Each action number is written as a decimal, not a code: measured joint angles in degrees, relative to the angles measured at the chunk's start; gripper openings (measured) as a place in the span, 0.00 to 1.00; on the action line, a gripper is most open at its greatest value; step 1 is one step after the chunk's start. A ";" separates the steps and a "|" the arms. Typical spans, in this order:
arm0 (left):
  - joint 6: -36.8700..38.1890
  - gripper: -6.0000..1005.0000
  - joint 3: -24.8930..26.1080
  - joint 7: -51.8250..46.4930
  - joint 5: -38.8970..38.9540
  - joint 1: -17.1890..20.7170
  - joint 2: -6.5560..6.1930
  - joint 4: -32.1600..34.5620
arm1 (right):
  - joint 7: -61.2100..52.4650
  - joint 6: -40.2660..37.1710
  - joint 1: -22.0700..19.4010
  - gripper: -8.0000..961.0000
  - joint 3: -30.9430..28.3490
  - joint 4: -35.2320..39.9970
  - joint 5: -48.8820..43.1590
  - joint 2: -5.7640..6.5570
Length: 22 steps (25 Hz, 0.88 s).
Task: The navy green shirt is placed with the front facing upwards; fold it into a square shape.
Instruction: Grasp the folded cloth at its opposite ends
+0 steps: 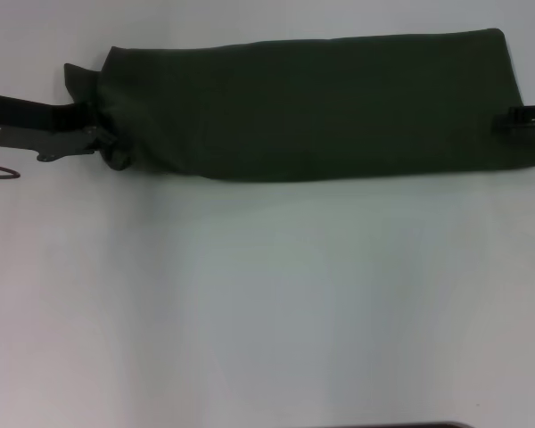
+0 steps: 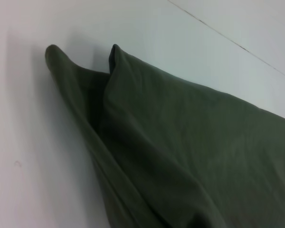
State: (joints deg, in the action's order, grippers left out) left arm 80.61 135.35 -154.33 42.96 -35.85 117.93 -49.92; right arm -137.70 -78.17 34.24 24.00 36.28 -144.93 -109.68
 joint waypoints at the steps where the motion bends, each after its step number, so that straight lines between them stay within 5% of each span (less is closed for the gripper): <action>1: -0.01 0.05 0.00 0.00 0.00 -0.01 0.01 0.01 | -0.04 0.00 -0.02 0.98 0.08 0.01 -0.03 0.04; 22: -0.27 0.05 0.00 0.09 -0.03 -0.43 0.20 0.42 | 0.33 1.11 0.87 0.98 3.75 -0.08 -0.16 -0.50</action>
State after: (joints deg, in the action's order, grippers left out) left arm 80.34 135.35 -154.24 42.93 -36.28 118.13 -49.50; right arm -137.37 -77.07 35.10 27.74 36.19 -145.10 -110.18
